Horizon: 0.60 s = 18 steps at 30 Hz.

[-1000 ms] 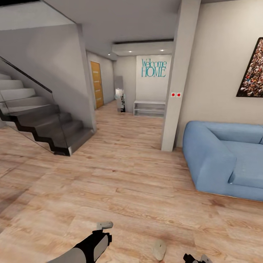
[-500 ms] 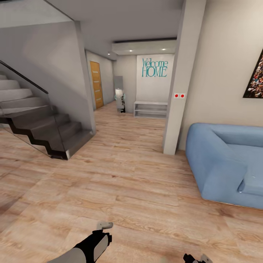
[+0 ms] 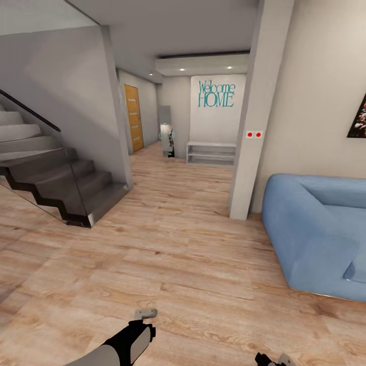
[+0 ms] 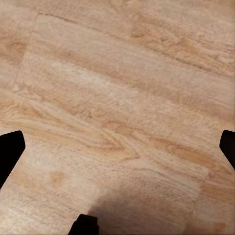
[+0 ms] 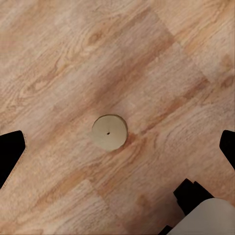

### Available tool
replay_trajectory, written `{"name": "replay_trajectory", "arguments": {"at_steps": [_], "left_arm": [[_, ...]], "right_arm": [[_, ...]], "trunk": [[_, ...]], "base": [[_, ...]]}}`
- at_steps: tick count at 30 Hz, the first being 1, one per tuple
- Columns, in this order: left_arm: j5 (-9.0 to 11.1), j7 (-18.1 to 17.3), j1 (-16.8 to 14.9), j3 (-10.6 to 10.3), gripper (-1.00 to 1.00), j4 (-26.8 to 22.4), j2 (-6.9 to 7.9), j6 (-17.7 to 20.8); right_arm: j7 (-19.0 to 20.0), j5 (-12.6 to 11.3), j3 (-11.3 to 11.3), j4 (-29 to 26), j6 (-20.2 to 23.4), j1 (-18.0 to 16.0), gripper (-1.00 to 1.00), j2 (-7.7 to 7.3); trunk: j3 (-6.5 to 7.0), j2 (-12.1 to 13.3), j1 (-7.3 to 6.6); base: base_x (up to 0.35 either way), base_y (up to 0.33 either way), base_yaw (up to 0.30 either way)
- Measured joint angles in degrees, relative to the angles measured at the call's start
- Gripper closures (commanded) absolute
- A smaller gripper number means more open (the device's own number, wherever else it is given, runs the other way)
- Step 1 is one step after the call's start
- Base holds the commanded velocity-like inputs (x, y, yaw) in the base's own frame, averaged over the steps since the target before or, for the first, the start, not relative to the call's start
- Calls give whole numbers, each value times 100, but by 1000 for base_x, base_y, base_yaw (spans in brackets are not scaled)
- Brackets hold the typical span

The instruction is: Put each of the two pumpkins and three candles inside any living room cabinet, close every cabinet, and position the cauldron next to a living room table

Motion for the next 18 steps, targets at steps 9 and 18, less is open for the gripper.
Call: {"name": "replay_trajectory", "arguments": {"at_steps": [9, 18], "left_arm": [[21, 27, 0, 23, -100, -47, 0, 6], [48, 35, 0, 33, -100, -66, 0, 4]], "right_arm": [[0, 15, 5, 0, 8, 0, -100, 0], [15, 54, 157, 41, 9, 0, -100, 4]], "trunk": [[0, 0, 2], [-107, -239, 133]], "base": [[16, 2, 0], [0, 0, 0]]}}
